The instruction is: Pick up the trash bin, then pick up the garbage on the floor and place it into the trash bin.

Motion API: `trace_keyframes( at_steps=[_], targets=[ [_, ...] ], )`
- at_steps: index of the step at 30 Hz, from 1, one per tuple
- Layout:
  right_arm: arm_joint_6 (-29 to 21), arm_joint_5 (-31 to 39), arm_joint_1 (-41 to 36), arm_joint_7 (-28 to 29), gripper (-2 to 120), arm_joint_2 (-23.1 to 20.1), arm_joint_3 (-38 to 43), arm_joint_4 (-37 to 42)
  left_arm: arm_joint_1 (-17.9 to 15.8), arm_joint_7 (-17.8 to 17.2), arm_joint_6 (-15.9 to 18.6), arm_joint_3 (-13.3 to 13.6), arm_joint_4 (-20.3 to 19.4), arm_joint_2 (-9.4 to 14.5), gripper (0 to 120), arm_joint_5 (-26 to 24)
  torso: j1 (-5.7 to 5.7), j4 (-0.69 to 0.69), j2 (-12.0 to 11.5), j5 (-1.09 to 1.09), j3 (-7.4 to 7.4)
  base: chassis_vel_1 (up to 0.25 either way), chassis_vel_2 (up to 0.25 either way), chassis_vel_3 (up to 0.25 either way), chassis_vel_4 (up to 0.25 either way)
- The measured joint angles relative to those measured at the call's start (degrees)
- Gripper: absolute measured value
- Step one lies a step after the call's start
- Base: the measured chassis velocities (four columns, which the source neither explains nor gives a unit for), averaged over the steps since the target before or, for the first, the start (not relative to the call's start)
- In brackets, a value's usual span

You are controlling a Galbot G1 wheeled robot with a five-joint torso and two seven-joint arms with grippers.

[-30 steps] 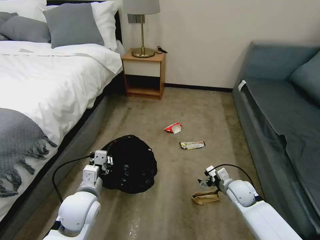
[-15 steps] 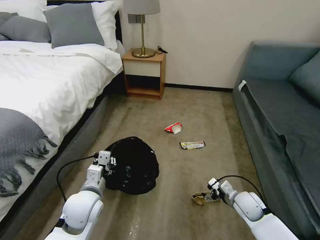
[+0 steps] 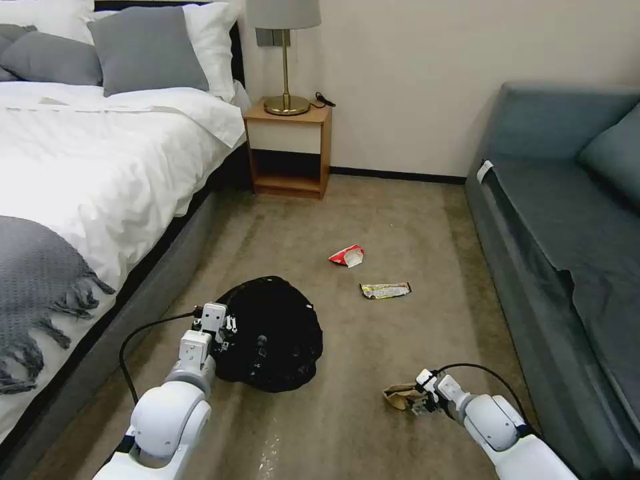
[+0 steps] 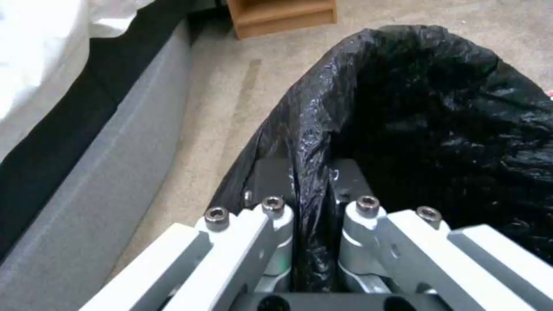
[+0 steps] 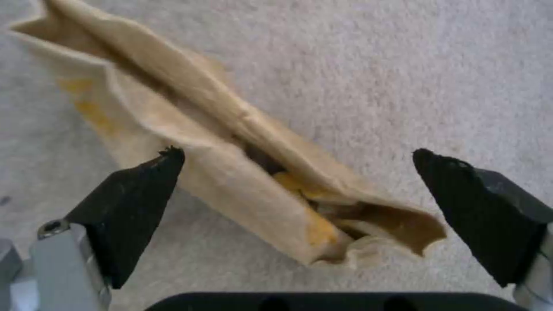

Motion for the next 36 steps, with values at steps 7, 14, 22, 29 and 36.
trace_keyframes(
  at_steps=[7,14,22,29,36],
  targets=[
    [0.9,-0.8,1.4,0.0,82,1.0,0.0,-2.9,-0.1,0.6,-0.6,0.0,0.3,0.0,5,0.1,0.00,0.00,0.0,0.00,0.00,0.000,0.000,0.000,0.000],
    [2.6,-3.3,2.0,-1.0,59,1.7,-0.9,-5.6,-0.1,0.9,-0.9,-0.1,0.6,-0.2,5,0.1,0.00,0.00,0.0,0.00,0.00,0.000,0.000,0.000,0.000],
    [3.7,-5.1,3.3,-2.0,26,3.0,-2.0,-7.9,0.3,1.2,-1.2,-1.0,0.6,0.2,5,-0.1,0.00,-0.01,0.0,-0.03,0.00,0.000,0.000,0.000,0.000],
    [4.7,-5.2,3.9,-2.4,0,3.3,-1.9,-9.1,-0.5,1.5,-1.3,-1.1,0.9,0.6,5,-0.6,0.00,0.00,0.0,0.02,0.00,0.000,0.000,0.000,0.000],
    [4.8,-4.7,4.1,-2.3,0,3.8,-1.0,-9.0,-0.5,1.9,-1.8,-1.4,1.1,1.0,5,-0.7,0.00,0.00,0.0,0.01,0.00,0.000,0.000,0.000,0.000]
  ],
)
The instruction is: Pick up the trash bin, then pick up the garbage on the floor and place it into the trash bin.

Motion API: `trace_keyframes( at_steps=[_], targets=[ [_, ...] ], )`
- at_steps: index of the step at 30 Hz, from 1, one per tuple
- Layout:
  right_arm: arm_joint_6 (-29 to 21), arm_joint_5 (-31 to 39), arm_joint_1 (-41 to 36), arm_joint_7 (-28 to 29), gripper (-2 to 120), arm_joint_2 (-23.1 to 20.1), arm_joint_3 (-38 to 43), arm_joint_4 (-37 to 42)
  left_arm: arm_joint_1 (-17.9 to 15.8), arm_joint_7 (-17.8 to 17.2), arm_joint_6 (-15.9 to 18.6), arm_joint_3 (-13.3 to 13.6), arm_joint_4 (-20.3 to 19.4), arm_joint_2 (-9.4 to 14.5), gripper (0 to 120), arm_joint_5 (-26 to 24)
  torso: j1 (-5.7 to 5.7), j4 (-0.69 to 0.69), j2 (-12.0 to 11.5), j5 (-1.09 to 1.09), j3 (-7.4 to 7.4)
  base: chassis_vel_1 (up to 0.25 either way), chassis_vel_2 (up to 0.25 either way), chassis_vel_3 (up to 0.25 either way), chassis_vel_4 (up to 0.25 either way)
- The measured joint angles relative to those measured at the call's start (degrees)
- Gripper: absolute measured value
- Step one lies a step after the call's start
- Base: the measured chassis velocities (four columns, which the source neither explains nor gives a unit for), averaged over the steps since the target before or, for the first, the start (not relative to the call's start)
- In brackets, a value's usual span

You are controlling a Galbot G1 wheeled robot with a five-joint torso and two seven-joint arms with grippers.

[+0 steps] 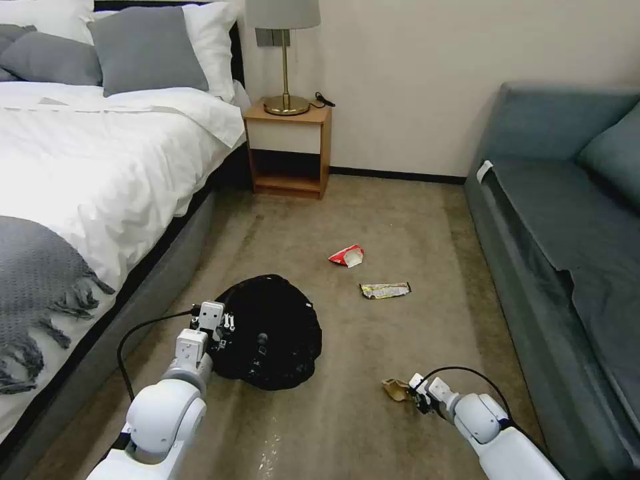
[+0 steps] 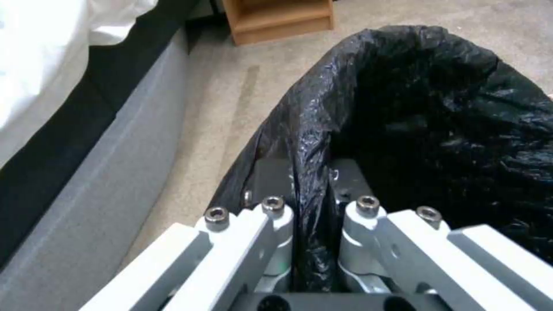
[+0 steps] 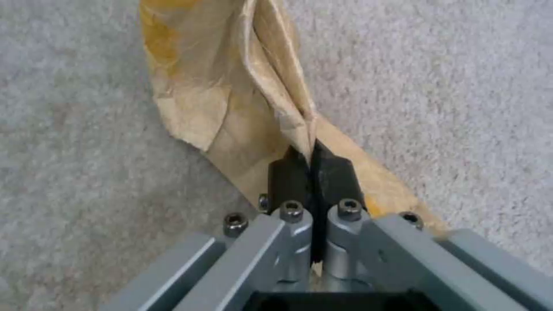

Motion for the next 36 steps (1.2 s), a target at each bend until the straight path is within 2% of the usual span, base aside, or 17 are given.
trace_keyframes(
  at_steps=[8,11,12,15,19,25,27,28,31,36],
  targets=[
    [2.7,5.4,0.0,2.7,0,1.8,2.1,1.8,0.3,0.4,-0.5,-0.5,0.2,0.4,5,-0.3,0.00,0.00,0.0,-0.02,0.00,0.000,0.000,0.000,0.000],
    [3.8,14.5,1.1,6.7,0,3.8,3.2,3.1,0.5,0.9,-1.3,-1.0,0.4,0.5,5,-0.3,0.00,0.00,0.0,-0.03,0.00,0.000,0.000,0.000,0.000],
    [3.8,14.5,1.1,6.7,0,3.8,3.2,3.1,0.5,0.9,-1.3,-1.0,0.4,0.5,5,-0.3,0.00,0.00,0.0,-0.03,0.00,0.000,0.000,0.000,0.000],
    [2.9,22.5,2.8,12.2,0,5.9,3.6,4.4,0.5,1.0,-1.4,-1.2,0.5,0.7,5,-0.5,0.00,0.01,0.0,-0.02,0.00,0.000,0.000,0.000,0.000],
    [2.8,27.1,3.5,16.1,0,7.2,3.6,7.0,0.6,0.7,-1.2,-1.1,0.4,0.7,5,-1.2,0.00,0.01,0.0,-0.01,0.00,0.000,0.000,0.000,0.000],
    [2.7,29.8,3.5,17.8,0,8.1,3.1,10.7,0.3,0.6,-1.0,-0.6,0.6,0.8,5,-1.1,0.00,0.00,0.0,-0.03,0.00,0.000,0.000,0.000,0.000],
    [6.3,35.5,3.3,18.8,0,9.9,1.7,13.5,-0.7,0.4,-0.6,0.0,0.8,1.0,5,-1.0,0.00,0.00,0.0,-0.01,0.00,0.000,0.000,0.000,0.000],
    [6.3,35.5,3.3,18.8,0,9.9,1.7,13.5,-0.7,0.4,-0.6,0.0,0.8,1.0,5,-1.0,0.00,0.00,0.0,-0.01,0.00,0.000,0.000,0.000,0.000],
    [10.4,42.7,3.1,17.1,0,12.2,-0.3,16.2,-1.5,0.2,-0.4,0.5,0.9,1.0,5,-1.1,0.00,0.00,0.0,-0.02,0.00,0.000,0.000,0.000,0.000],
    [15.2,47.4,3.0,13.7,0,14.8,-2.2,17.0,-1.3,0.2,-0.4,0.6,0.8,0.9,5,-1.0,0.00,0.01,0.0,-0.02,0.00,0.000,0.000,0.000,0.000]
  ],
)
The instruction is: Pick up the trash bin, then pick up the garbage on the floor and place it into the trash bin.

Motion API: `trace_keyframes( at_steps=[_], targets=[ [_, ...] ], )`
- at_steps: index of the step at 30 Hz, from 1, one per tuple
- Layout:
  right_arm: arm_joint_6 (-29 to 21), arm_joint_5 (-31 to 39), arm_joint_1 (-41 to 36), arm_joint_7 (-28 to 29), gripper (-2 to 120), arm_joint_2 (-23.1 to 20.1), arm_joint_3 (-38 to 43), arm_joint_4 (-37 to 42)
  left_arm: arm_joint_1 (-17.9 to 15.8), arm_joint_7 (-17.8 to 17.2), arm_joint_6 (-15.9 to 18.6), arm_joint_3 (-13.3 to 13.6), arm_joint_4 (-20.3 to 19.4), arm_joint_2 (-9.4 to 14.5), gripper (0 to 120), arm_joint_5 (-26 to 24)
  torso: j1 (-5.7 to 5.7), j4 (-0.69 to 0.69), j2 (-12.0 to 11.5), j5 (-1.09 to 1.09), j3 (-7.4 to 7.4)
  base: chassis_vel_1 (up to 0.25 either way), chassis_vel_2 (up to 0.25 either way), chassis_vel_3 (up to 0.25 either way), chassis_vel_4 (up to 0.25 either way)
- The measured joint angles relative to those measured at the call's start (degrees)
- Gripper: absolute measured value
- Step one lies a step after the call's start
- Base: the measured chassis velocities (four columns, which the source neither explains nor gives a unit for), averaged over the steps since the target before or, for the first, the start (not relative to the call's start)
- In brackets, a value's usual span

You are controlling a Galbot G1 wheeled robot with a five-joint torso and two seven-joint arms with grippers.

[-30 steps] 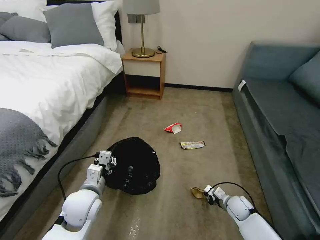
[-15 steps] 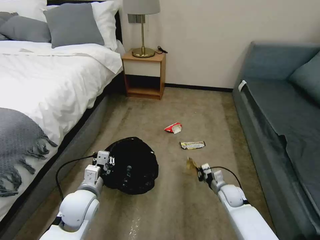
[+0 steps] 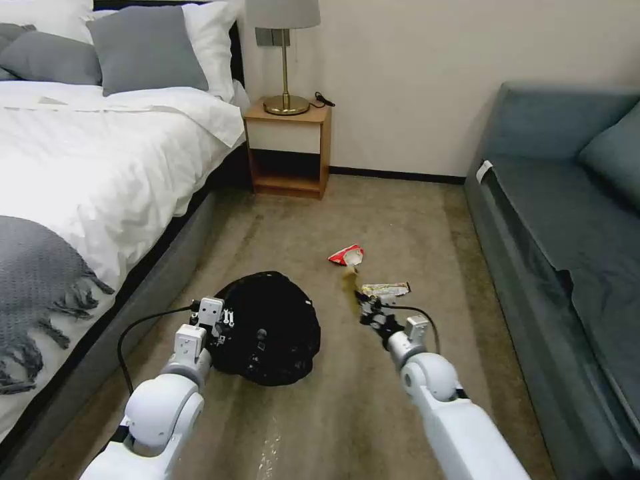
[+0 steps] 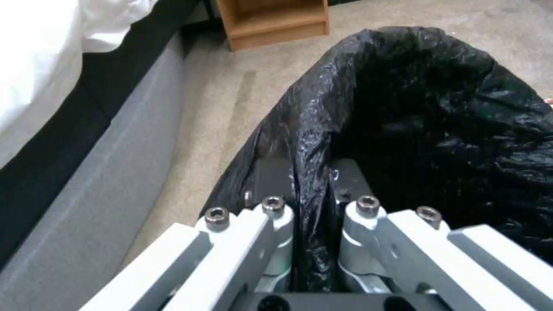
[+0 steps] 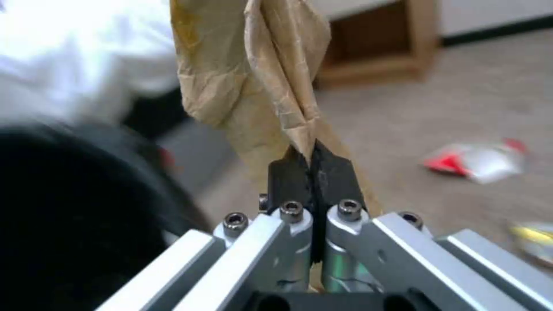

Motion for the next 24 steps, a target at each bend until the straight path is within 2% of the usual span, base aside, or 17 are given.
trace_keyframes(
  at_steps=[3,5,12,17,24],
  targets=[
    [3.2,2.9,-0.2,-2.5,0,2.1,-1.8,1.0,0.8,0.1,0.0,-0.2,-0.9,0.4,5,0.0,0.00,0.00,0.0,0.00,0.00,0.000,0.000,0.000,0.000],
    [3.6,3.5,-0.3,-3.1,0,2.3,-2.3,1.9,1.0,0.1,0.0,-0.5,-1.0,0.7,5,-0.1,0.00,0.00,0.0,0.01,0.00,0.000,0.000,0.000,0.000],
    [1.8,5.6,-2.2,-5.6,0,1.9,-5.3,8.9,1.4,0.1,-0.1,-1.4,-1.3,1.3,5,-0.4,0.00,0.00,0.0,0.00,0.00,0.000,0.000,0.000,0.000],
    [-0.6,3.5,-5.3,-8.0,0,1.2,-7.5,11.7,1.4,-0.2,-0.1,-0.9,-1.9,0.9,5,-0.4,0.00,-0.01,0.0,0.00,0.00,0.000,0.000,0.000,0.000],
    [-0.7,-1.7,-7.5,-9.0,0,1.1,-8.7,9.2,2.1,-0.2,-0.1,-0.2,-2.9,0.5,5,-0.4,0.00,-0.01,0.0,0.01,0.00,0.000,0.000,0.000,0.000]
  ],
)
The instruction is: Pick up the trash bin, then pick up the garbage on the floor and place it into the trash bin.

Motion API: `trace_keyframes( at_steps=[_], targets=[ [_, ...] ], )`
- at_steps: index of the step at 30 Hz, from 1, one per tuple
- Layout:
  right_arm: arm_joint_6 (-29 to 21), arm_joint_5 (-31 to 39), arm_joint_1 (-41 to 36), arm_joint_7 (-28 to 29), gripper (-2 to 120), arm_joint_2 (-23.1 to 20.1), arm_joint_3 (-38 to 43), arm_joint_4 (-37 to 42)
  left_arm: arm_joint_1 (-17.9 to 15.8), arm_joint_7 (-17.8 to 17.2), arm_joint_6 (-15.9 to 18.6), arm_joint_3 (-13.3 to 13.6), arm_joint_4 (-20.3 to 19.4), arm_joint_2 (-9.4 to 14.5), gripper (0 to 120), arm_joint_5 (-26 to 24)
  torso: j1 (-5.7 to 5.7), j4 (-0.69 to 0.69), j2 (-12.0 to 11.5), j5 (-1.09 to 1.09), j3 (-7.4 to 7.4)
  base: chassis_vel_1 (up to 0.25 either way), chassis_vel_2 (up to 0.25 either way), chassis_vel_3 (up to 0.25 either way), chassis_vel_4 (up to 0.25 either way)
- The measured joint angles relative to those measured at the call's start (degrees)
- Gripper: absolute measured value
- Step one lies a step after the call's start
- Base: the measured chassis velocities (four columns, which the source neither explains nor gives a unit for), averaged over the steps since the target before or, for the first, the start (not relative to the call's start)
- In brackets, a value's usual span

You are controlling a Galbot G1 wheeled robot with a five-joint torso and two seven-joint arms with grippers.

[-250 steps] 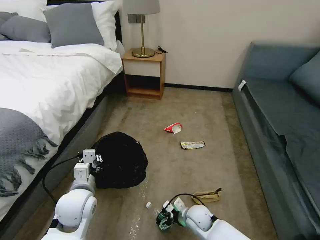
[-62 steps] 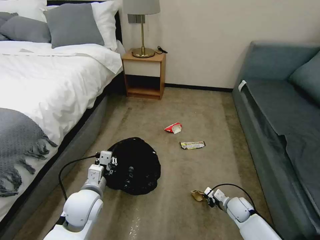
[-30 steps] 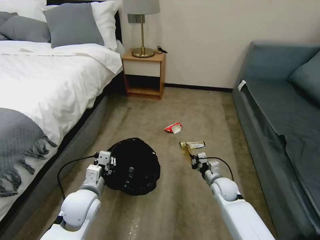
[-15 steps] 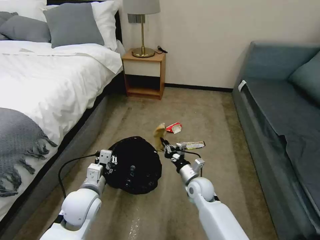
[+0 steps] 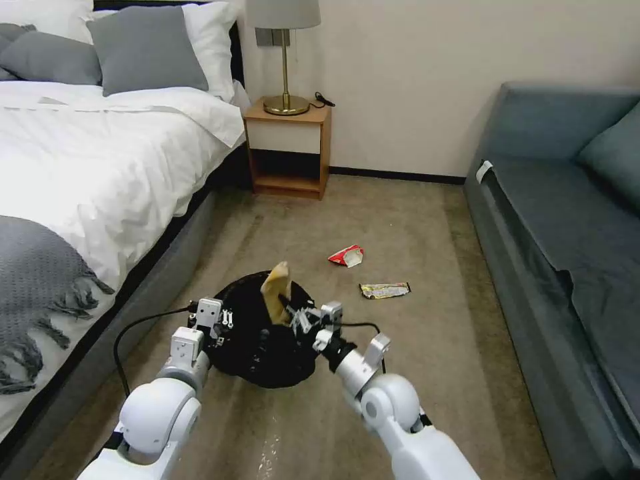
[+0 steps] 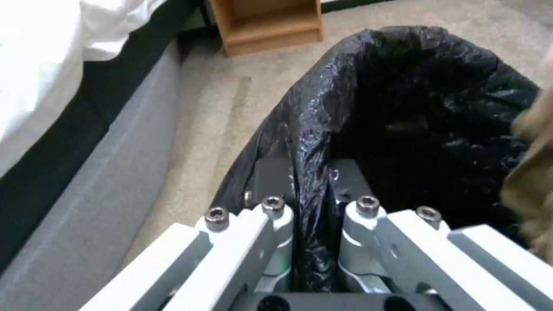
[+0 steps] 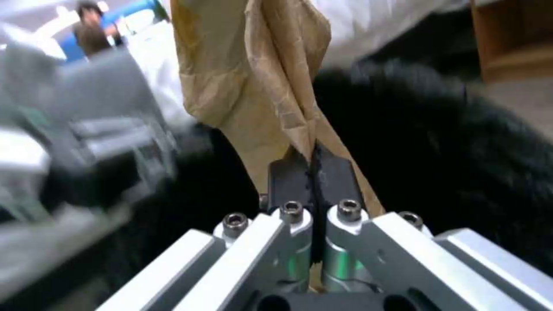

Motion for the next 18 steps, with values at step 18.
trace_keyframes(
  at_steps=[18],
  targets=[
    [0.8,-6.1,-1.6,3.8,40,1.4,-0.8,-1.1,2.0,0.1,0.0,-0.3,-1.6,-0.3,5,1.1,0.00,0.00,0.0,0.00,0.00,0.000,0.000,0.000,0.000]
  ],
)
